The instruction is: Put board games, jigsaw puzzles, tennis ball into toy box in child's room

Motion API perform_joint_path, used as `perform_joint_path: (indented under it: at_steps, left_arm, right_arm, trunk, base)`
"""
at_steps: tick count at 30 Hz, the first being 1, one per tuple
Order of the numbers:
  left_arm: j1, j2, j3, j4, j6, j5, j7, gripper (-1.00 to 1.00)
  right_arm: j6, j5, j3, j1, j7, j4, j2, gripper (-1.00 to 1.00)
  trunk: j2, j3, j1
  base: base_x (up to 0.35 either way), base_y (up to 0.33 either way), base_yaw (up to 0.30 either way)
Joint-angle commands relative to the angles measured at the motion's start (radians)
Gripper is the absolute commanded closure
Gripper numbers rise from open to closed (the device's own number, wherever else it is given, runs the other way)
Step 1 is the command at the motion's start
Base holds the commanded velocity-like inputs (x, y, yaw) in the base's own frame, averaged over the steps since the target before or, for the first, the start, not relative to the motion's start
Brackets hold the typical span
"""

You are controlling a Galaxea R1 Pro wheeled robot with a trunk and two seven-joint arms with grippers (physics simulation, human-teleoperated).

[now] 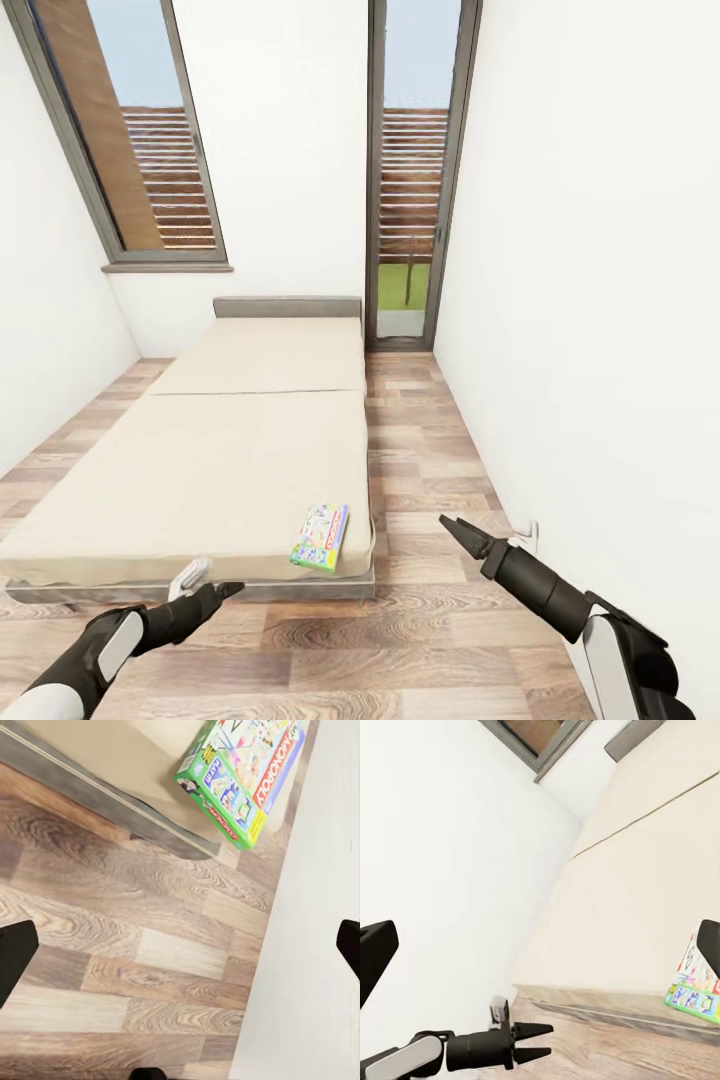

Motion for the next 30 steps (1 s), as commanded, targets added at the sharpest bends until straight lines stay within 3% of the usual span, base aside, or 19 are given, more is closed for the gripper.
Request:
perform_joint_path:
  at_steps: [1, 14, 22, 27, 30]
  left_arm:
    - [-0.002, 0.000, 0.008, 0.001, 0.008, 0.006, -0.006, -1.00]
    - [-0.006, -0.001, 0.020, 0.009, 0.005, 0.019, -0.045, -1.00]
    - [-0.007, 0.004, 0.017, 0.012, 0.005, 0.010, -0.217, -1.00]
    - [-0.007, 0.037, 0.017, 0.012, 0.008, 0.015, -0.284, -1.00]
    - [-0.007, 0.050, 0.018, 0.011, 0.012, 0.016, -0.366, -1.00]
  right_arm:
    - [0.006, -0.003, -0.003, -0.001, 0.004, 0.000, 0.001, -1.00]
    - [0.006, -0.004, -0.003, 0.000, 0.009, 0.000, 0.002, -1.00]
    - [0.008, -0.004, 0.007, 0.000, 0.010, 0.000, 0.006, -1.00]
    - [0.009, -0.004, 0.010, 0.000, 0.029, -0.002, 0.011, -1.00]
    - [0.009, -0.004, 0.012, 0.000, 0.059, -0.002, 0.015, -1.00]
  trunk:
    - [-0.008, -0.004, 0.004]
    - [-0.099, -0.045, 0.054]
    - [-0.155, -0.070, 0.084]
    - [-0.190, -0.086, 0.104]
    - [-0.211, -0.095, 0.115]
  base:
    - [0.000, 0.000, 0.000]
    - [0.000, 0.000, 0.000]
    - [0.000, 0.000, 0.000]
    - [0.000, 0.000, 0.000]
    - [0.000, 0.000, 0.000]
